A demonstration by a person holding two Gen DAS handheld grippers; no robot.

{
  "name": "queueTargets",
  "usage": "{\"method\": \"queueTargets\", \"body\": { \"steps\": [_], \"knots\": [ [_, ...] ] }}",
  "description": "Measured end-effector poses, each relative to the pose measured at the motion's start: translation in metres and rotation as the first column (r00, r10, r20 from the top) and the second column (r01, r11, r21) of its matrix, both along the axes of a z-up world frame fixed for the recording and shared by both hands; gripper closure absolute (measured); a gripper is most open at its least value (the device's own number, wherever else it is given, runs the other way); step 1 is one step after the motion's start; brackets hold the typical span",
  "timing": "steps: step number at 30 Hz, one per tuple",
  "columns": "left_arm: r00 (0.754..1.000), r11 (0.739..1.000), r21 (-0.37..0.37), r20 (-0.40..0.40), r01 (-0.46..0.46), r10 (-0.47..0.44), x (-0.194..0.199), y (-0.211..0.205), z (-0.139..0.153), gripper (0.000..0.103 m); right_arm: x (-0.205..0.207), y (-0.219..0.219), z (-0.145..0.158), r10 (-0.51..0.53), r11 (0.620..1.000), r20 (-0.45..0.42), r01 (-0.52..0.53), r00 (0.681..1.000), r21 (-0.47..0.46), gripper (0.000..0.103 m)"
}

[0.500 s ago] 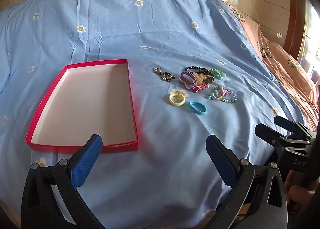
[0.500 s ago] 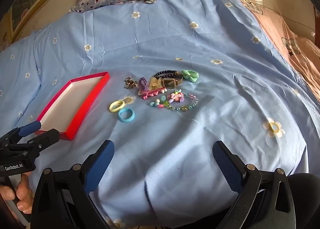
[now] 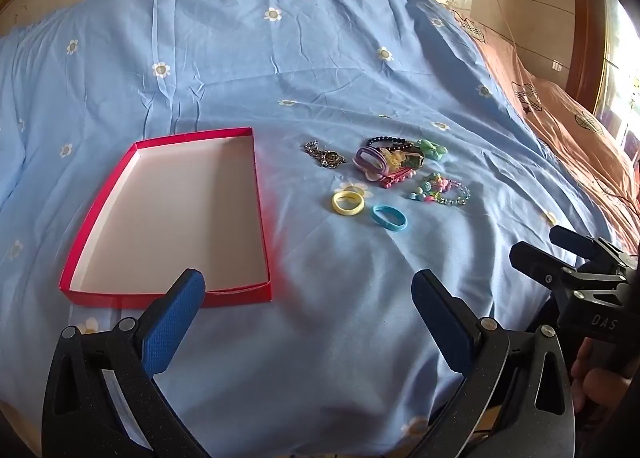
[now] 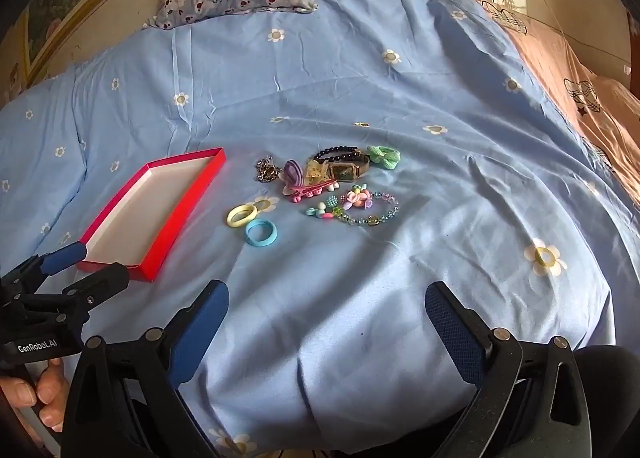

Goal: Organize jewelry

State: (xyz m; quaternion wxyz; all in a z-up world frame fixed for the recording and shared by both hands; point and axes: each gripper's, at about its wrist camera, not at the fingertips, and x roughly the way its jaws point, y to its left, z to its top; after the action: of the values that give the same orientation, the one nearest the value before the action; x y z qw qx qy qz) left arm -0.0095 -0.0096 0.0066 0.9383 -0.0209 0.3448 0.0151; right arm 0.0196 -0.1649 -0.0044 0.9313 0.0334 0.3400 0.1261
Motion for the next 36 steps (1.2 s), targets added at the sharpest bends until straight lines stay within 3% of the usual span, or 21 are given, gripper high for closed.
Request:
{"method": "queueTargets", "body": {
  "steps": [13,36],
  "knots": [
    [0.999,1.000,0.017,0.032,-0.025,0.025,-0.002,0.003,0.005,0.000,-0.011,0.001,0.013,0.003,1.000,0.102,-0.004,0.995,0.010,0.003],
    [0.999,0.999,0.015,0.033,-0.029,0.028,-0.003,0.004,0.002,0.000,-0.007,0.008,0.010,0.020,1.000,0.080,-0.021,0.997,0.008,0.003]
  ]
}}
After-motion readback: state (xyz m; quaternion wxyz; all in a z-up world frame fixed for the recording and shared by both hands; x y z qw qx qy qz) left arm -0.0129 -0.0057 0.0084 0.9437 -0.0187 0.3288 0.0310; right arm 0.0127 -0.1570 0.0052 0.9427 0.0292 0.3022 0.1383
